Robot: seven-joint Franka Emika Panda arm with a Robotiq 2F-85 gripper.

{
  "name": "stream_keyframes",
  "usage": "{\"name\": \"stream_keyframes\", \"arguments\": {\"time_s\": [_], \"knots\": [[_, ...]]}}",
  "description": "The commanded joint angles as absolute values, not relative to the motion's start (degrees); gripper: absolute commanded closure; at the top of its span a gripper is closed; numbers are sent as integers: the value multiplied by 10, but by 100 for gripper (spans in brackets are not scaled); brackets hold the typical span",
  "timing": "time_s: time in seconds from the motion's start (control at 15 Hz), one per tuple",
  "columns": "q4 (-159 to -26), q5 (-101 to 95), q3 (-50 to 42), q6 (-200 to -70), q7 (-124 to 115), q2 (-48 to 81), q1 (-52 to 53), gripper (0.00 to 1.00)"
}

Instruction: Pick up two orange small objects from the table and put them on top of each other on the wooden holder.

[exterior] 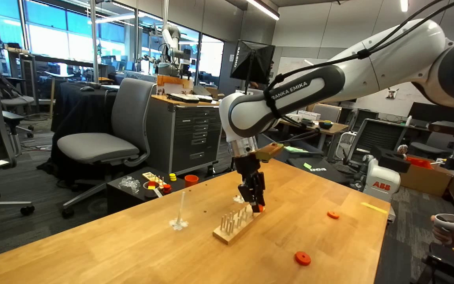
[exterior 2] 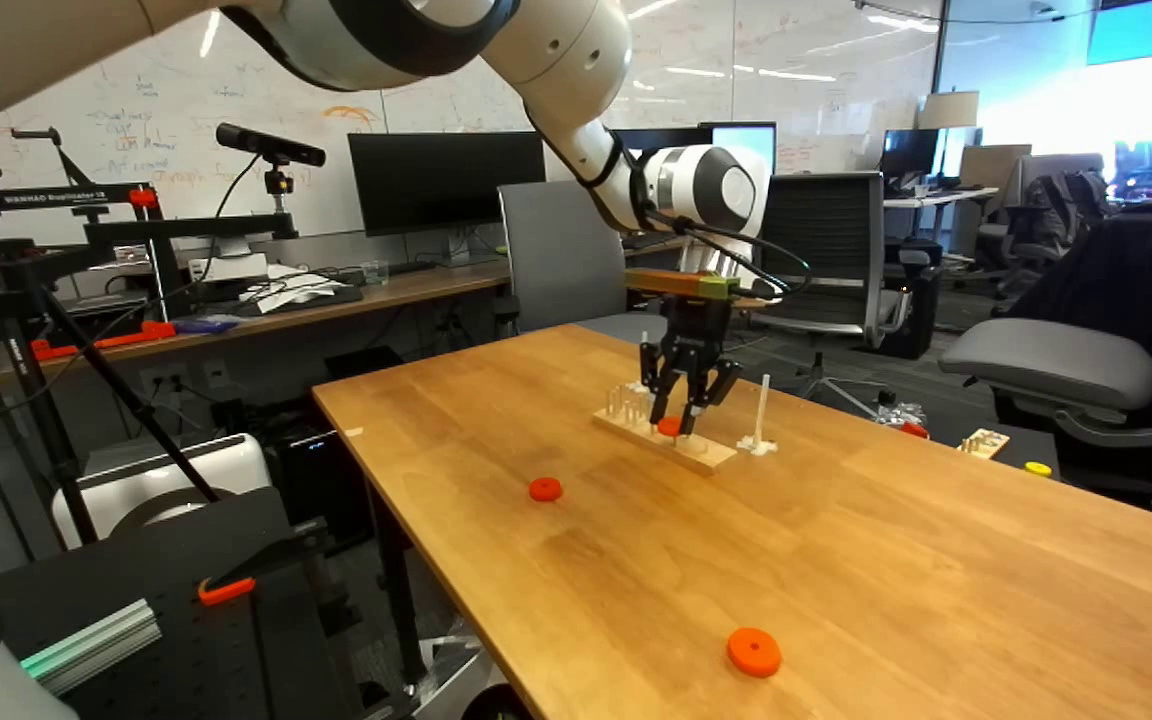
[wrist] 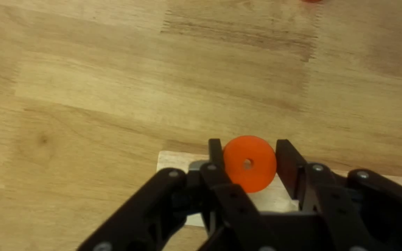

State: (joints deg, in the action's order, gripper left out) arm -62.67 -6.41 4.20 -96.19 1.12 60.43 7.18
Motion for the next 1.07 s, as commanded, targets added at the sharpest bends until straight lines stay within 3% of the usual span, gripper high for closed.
{"name": "stream_keyframes", "arguments": {"time_s": [0.0, 1.0], "knots": [[-565, -49, 36, -921, 5, 637, 76, 83], [-509, -49, 37, -886, 5, 670, 83, 83]]}}
